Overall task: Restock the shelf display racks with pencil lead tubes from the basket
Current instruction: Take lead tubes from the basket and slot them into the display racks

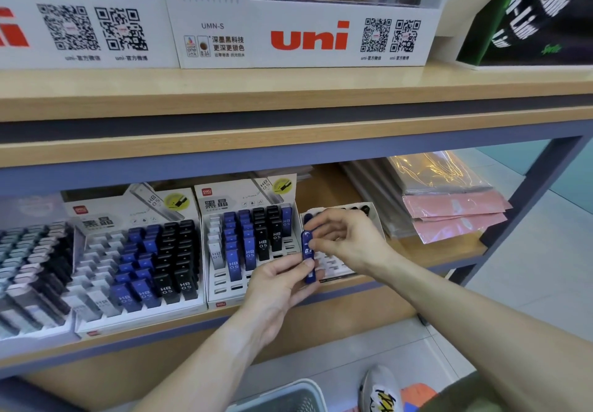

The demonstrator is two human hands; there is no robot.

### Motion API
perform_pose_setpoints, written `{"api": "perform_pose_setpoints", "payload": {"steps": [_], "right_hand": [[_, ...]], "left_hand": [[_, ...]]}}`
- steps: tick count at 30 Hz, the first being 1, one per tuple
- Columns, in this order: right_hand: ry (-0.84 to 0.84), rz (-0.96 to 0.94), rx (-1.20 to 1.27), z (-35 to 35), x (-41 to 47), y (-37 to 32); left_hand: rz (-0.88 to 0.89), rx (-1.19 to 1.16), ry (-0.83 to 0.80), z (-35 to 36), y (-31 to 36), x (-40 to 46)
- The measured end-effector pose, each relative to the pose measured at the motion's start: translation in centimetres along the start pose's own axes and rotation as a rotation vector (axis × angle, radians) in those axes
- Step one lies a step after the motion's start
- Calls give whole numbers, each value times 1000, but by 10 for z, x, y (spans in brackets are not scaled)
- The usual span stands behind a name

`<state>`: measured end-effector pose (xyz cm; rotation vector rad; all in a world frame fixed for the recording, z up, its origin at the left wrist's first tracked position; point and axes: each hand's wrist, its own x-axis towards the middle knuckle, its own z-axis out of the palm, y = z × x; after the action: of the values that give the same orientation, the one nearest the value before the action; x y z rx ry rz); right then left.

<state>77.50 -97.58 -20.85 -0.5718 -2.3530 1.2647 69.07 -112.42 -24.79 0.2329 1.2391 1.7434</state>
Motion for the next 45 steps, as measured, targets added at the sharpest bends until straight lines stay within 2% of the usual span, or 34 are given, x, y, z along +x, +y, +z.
{"api": "perform_pose_setpoints", "payload": {"steps": [3, 7, 14, 17, 23, 30, 36, 45], "right_hand": [[128, -14, -1, -7, 4, 2], [298, -33, -199, -12, 7, 15], [282, -88, -357, 1, 9, 26], [258, -107, -398, 6, 10, 28], [219, -134, -421, 11, 14, 28], [251, -97, -371, 15, 22, 33], [269, -65, -351, 18, 24, 34], [283, -46, -336, 16, 26, 34]], "left_hand": [[19, 37, 23, -2, -2, 3], [92, 206, 72, -8, -7, 10], [182, 668, 37, -11, -17, 14], [197, 799, 13, -12, -21, 16], [193, 885, 3, -12, -22, 20], [218, 934, 22, -10, -23, 21], [445, 1343, 6, -8, -23, 18], [618, 1437, 74, -5, -32, 23]]}}
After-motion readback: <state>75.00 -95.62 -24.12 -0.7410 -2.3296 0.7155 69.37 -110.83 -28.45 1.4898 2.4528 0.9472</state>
